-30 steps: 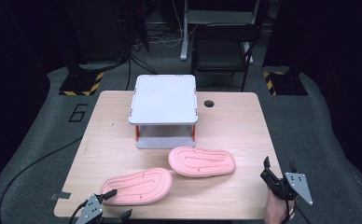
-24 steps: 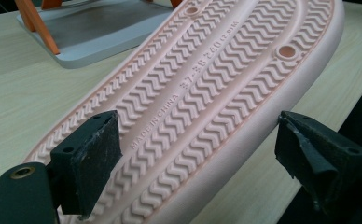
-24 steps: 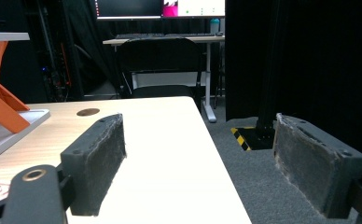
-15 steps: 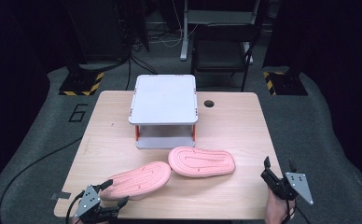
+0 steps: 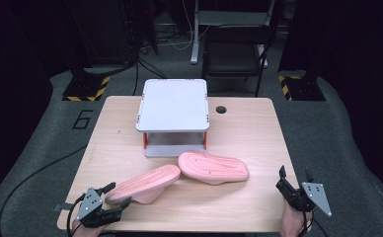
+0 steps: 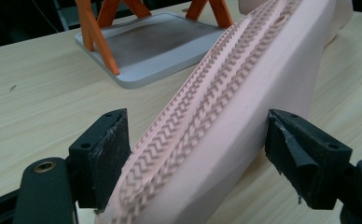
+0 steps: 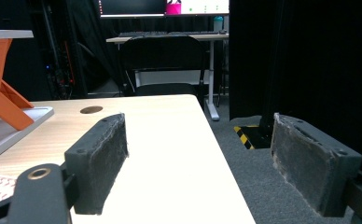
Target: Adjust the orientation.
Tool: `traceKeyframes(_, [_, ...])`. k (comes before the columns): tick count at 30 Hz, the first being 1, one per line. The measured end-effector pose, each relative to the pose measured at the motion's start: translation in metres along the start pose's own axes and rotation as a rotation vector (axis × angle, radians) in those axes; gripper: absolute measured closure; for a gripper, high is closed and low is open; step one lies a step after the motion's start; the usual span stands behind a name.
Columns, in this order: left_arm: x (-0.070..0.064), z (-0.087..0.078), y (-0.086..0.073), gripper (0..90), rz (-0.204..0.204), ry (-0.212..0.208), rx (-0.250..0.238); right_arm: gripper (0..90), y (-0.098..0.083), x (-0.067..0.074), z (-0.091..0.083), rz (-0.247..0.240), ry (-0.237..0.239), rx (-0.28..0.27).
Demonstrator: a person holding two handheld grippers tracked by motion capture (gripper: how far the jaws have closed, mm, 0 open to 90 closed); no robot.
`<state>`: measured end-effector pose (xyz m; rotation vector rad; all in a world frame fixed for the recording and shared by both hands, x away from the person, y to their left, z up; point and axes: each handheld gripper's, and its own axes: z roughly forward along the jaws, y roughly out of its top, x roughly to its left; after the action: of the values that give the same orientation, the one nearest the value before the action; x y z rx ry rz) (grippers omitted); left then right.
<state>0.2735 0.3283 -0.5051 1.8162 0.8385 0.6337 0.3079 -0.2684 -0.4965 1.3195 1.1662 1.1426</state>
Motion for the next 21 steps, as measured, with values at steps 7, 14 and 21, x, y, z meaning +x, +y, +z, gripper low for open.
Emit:
traceKeyframes(7, [0.003, 0.001, -0.007, 31.0, 0.051, -0.034, 0.031, 18.5, 0.0, 0.0, 0.0, 0.0, -0.002, 0.001])
traceKeyframes(14, [0.004, 0.001, -0.016, 36.0, 0.085, -0.018, 0.057, 18.6, 0.0, -0.002, 0.0, 0.008, -0.011, 0.0])
traceKeyframes(21, [0.0, -0.005, -0.016, 45.7, 0.154, -0.002, 0.053, 18.6, 0.0, -0.003, -0.001, 0.006, -0.011, 0.005])
